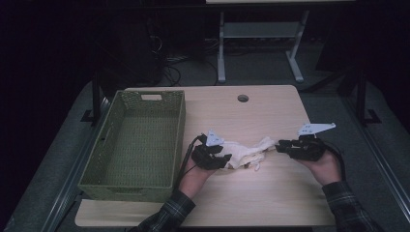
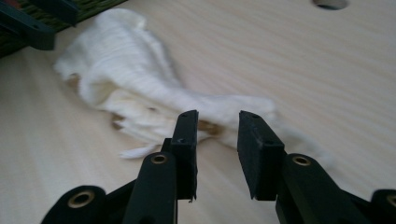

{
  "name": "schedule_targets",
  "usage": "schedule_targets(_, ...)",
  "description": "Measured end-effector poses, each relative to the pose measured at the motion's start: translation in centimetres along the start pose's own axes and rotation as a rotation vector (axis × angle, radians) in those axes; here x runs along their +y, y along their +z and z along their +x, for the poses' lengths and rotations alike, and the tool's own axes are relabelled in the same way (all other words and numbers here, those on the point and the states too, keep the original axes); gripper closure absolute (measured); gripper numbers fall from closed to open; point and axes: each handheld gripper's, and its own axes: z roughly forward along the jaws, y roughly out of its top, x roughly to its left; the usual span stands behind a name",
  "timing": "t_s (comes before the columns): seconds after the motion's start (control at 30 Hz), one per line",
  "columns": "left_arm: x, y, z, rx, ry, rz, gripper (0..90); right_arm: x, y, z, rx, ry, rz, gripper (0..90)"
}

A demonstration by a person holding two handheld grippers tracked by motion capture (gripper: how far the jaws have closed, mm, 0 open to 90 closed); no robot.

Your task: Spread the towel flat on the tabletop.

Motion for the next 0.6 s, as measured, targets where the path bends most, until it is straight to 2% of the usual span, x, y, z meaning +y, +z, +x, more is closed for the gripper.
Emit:
schedule_targets(0.07,-0.7,-0.1,-0.5,-0.006,0.012,0.017,54.1,-0.3,0.7,1.4,0.05,0.003,0.017,67.9)
schedule_targets(0.1,-0.7,-0.1,-0.5,-0.006,0.012,0.017,53.8,-0.3,0.7,1.4,0.05,0.003,0.017,67.9)
schedule_targets(0.13,-1.1,0.1,-0.7,-0.01,0.014,0.021,53.6,-0.6,1.6,2.3,0.075,-0.01,0.048,67.8)
schedule_targets(0.23,-1.4,0.3,-0.9,-0.011,0.018,0.03,52.9,-0.9,2.4,3.0,0.08,-0.02,0.078,67.8)
schedule_targets(0.27,-1.5,0.6,-1.0,-0.007,0.021,0.035,52.6,-1.1,3.5,3.3,0.097,-0.022,0.108,67.4)
schedule_targets(0.33,-1.5,0.9,-1.1,0.003,0.038,0.046,52.5,-1.1,3.9,3.4,0.103,-0.019,0.119,67.0)
schedule_targets(0.4,-1.7,1.3,-1.1,0.009,0.05,0.061,52.3,-1.2,4.9,4.2,0.11,-0.051,0.148,65.7)
schedule_targets(0.57,-1.9,2.1,-1.0,0.021,0.057,0.082,52.5,-1.0,5.5,4.7,0.11,-0.059,0.151,63.9)
schedule_targets(0.6,-1.9,2.4,-0.9,0.027,0.066,0.09,53.0,-1.1,5.9,4.9,0.092,-0.076,0.174,64.2)
